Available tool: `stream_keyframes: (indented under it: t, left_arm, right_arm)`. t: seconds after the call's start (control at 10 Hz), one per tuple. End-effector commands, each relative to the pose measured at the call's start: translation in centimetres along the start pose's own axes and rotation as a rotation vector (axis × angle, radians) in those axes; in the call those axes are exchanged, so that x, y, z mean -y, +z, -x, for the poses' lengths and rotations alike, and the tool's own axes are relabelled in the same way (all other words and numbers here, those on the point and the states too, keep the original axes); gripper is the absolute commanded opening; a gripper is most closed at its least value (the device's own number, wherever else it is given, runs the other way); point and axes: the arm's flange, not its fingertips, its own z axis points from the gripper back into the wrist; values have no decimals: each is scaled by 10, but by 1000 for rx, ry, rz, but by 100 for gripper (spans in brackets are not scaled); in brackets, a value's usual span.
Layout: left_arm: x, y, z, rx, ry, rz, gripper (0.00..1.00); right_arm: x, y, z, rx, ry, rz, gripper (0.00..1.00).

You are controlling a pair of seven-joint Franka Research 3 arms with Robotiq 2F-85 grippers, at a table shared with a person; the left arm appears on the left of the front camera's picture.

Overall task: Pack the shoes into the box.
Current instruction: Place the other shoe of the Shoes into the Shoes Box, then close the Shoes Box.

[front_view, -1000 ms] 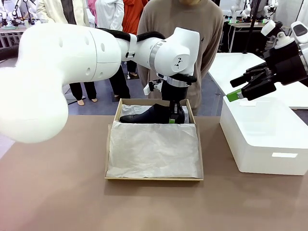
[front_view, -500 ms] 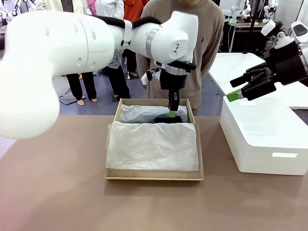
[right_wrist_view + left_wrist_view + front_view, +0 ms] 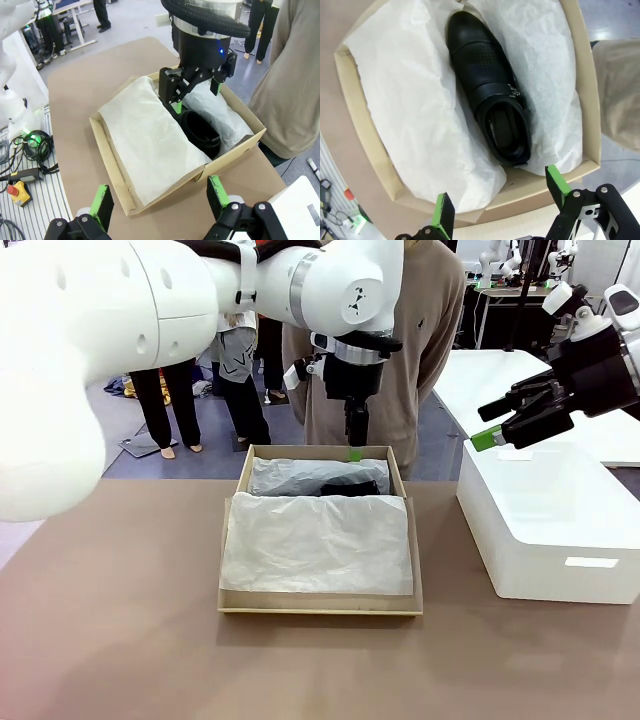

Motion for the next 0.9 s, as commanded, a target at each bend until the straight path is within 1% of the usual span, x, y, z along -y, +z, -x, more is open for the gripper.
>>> stream_keyframes:
  t: [0.0,0.8]
  left_arm:
    - [-2,-3,4,11,2,16,100]
    - [-2,-3,4,11,2,16,100]
  right_arm:
    - [2,-4,1,33,25,-5,100]
    - [2,-4,1,33,25,-5,100]
